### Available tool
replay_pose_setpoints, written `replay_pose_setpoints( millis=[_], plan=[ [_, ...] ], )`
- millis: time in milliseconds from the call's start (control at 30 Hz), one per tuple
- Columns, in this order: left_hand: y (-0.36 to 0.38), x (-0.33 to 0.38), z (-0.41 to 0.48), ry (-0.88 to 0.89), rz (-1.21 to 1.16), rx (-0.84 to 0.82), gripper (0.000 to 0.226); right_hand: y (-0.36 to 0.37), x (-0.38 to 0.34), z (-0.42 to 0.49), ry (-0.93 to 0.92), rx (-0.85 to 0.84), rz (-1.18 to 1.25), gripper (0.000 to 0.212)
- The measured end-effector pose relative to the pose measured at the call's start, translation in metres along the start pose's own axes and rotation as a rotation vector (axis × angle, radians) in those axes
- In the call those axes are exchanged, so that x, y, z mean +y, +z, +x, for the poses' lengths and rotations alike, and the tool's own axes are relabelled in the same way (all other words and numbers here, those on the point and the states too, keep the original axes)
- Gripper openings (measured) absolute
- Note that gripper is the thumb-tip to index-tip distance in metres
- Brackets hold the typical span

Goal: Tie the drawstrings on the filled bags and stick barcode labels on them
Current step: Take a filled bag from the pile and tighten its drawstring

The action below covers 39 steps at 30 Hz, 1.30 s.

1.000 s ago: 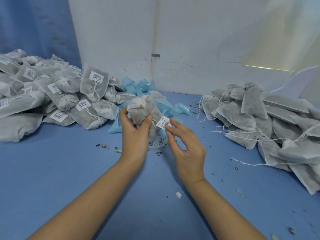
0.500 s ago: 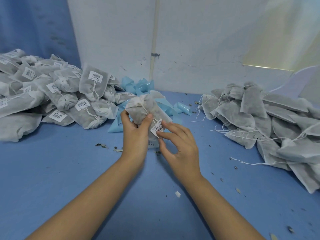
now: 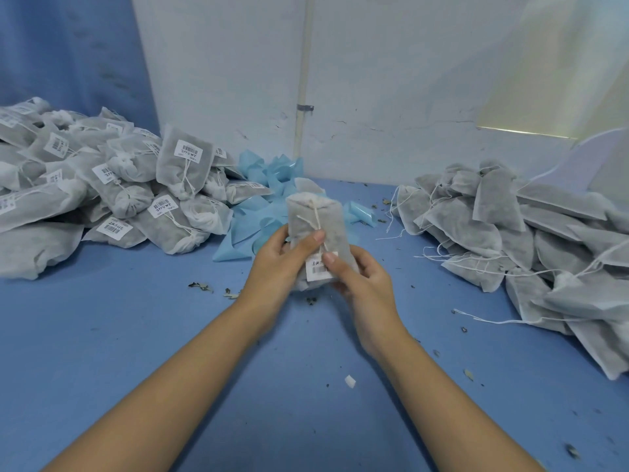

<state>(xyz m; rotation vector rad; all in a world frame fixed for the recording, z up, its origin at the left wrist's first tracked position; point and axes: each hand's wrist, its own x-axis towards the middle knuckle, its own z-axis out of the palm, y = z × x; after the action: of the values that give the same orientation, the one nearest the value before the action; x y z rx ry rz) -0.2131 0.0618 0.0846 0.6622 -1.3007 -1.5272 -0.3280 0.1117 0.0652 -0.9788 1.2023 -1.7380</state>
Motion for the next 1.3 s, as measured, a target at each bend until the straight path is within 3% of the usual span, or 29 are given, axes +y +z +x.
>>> replay_pose_setpoints(
  millis=[100, 200, 367, 467, 600, 667, 733, 800, 900, 1000, 1167, 1233, 1300],
  plan=[
    [-0.002, -0.004, 0.000, -0.050, 0.045, -0.068, 0.049, 0.001, -0.004, 0.002, -0.001, 0.069, 0.129, 0.051],
    [-0.003, -0.008, 0.001, -0.108, 0.020, -0.076, 0.031, 0.001, -0.004, 0.003, 0.012, 0.099, 0.147, 0.053],
    [-0.010, -0.007, 0.002, -0.187, -0.115, -0.109, 0.025, 0.002, -0.005, 0.004, 0.027, 0.028, 0.304, 0.035],
    [-0.011, -0.005, 0.002, -0.199, -0.130, -0.112, 0.021, 0.003, -0.003, 0.004, 0.033, 0.030, 0.289, 0.036],
    [-0.012, 0.001, 0.000, -0.120, 0.219, -0.106, 0.017, 0.002, 0.000, 0.004, 0.033, 0.062, 0.242, 0.032],
    [-0.011, 0.003, 0.000, -0.121, 0.257, -0.080, 0.021, 0.001, 0.000, 0.005, 0.037, 0.057, 0.193, 0.034],
    [-0.012, 0.010, 0.005, -0.108, 0.099, 0.042, 0.021, 0.001, 0.002, 0.006, 0.081, 0.069, 0.134, 0.039],
    [-0.017, 0.023, 0.017, -0.025, -0.257, 0.128, 0.018, -0.002, 0.005, 0.008, 0.129, 0.083, 0.100, 0.043],
    [-0.035, 0.038, 0.030, 0.086, -0.638, 0.126, 0.069, -0.005, 0.007, 0.009, 0.153, 0.088, 0.140, 0.036],
    [-0.038, 0.032, 0.026, 0.023, -0.485, 0.051, 0.070, -0.009, 0.009, 0.011, 0.170, 0.089, 0.158, 0.013],
    [-0.032, 0.020, 0.021, -0.065, -0.232, -0.028, 0.028, -0.009, 0.011, 0.012, 0.194, 0.097, 0.167, 0.004],
    [-0.025, 0.015, 0.018, -0.069, -0.095, 0.042, 0.020, -0.008, 0.012, 0.012, 0.177, 0.108, 0.156, 0.007],
    [-0.021, 0.004, 0.014, 0.002, 0.037, 0.216, 0.024, -0.004, 0.011, 0.009, 0.162, 0.125, 0.122, 0.013]
  ],
)
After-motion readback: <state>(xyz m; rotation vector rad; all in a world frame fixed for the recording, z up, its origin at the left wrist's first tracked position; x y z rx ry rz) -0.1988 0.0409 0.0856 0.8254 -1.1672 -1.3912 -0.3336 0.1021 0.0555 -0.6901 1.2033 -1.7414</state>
